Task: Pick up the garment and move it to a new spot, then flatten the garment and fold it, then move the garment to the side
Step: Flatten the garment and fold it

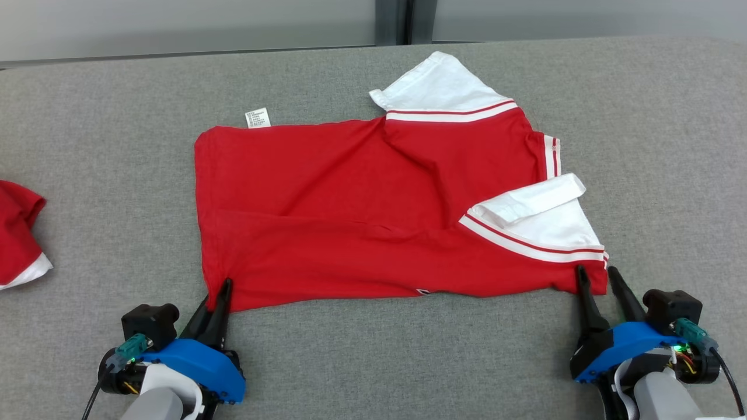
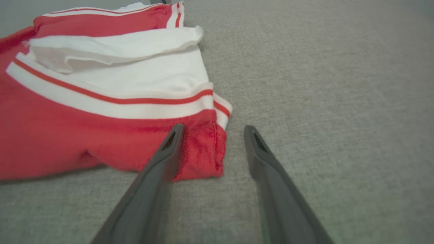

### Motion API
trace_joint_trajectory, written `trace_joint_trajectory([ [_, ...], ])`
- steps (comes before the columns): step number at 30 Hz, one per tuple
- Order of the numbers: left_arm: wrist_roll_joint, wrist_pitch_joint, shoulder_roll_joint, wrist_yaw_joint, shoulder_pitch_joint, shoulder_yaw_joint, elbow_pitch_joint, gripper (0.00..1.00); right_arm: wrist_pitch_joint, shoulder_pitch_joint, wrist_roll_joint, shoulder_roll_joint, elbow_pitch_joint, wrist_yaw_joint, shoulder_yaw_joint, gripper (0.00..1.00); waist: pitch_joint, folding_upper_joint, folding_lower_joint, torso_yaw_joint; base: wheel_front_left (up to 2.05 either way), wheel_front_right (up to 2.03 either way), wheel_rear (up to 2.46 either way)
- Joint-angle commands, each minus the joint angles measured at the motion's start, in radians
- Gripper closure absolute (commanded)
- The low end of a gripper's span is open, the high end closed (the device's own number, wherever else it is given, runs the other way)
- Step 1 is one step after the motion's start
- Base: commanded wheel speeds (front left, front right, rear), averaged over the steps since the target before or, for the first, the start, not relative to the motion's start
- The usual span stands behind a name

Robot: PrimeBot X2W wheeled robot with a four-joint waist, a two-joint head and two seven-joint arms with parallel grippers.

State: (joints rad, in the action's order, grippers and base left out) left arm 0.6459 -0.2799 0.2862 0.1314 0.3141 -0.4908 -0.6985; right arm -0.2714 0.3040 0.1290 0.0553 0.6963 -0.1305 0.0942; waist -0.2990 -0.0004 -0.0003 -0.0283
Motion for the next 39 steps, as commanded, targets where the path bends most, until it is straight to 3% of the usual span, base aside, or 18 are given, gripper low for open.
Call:
trace_joint_trajectory([
  [1, 0.015, 0.029, -0.010, -0.001, -0.025, -0.028, -0.030, 1.00, 0.015, 0.005, 0.021, -0.010, 0.036, 0.000, -0.022, 1.00, 0.000, 0.0004, 0.0003, 0.005, 0.00, 0.00, 0.00],
  [8, 0.002, 0.016, -0.009, -0.002, -0.041, 0.056, 0.028, 1.00, 0.007, 0.002, 0.073, -0.003, -0.034, 0.000, 0.000, 1.00, 0.093, 0.0004, 0.0003, 0.005, 0.00, 0.00, 0.00],
  [17, -0.077, 0.016, -0.089, -0.002, -0.175, 0.125, -0.035, 1.00, 0.007, -0.125, 0.102, -0.002, 0.008, 0.000, 0.026, 1.00, 0.283, 0.0004, 0.0003, 0.001, 0.00, 0.00, 0.00],
  [22, -0.104, 0.015, -0.123, -0.004, -0.249, 0.182, -0.068, 1.00, 0.007, -0.208, 0.106, -0.002, 0.023, 0.000, 0.022, 1.00, 0.308, 0.0004, 0.0003, 0.013, 0.00, 0.00, 0.00],
  [23, -0.113, 0.015, -0.128, -0.004, -0.252, 0.187, -0.068, 0.76, 0.007, -0.218, 0.104, -0.001, 0.024, 0.000, 0.021, 1.00, 0.308, 0.0004, 0.0003, 0.016, 0.00, 0.00, 0.00],
  [24, -0.122, 0.015, -0.132, -0.004, -0.255, 0.197, -0.067, 0.07, 0.007, -0.223, 0.103, -0.001, 0.021, 0.000, 0.025, 0.58, 0.306, 0.0004, 0.0003, 0.018, 0.00, 0.00, 0.00],
  [25, -0.135, 0.015, -0.133, -0.004, -0.257, 0.206, -0.064, 0.00, 0.007, -0.228, 0.102, -0.001, 0.018, 0.000, 0.031, 0.00, 0.305, 0.0004, 0.0003, 0.020, 0.00, 0.00, 0.00],
  [31, -0.158, 0.015, -0.135, -0.002, -0.201, 0.258, 0.004, 0.00, 0.007, -0.180, 0.065, -0.002, -0.034, 0.000, 0.059, 0.00, 0.261, 0.0004, 0.0003, 0.027, 0.00, 0.00, 0.00],
  [39, -0.136, 0.022, -0.064, -0.002, -0.010, 0.195, -0.024, 0.00, 0.007, -0.048, 0.027, -0.003, -0.070, 0.000, 0.031, 0.00, 0.175, 0.0004, 0.0003, 0.021, 0.00, 0.00, 0.00],
])
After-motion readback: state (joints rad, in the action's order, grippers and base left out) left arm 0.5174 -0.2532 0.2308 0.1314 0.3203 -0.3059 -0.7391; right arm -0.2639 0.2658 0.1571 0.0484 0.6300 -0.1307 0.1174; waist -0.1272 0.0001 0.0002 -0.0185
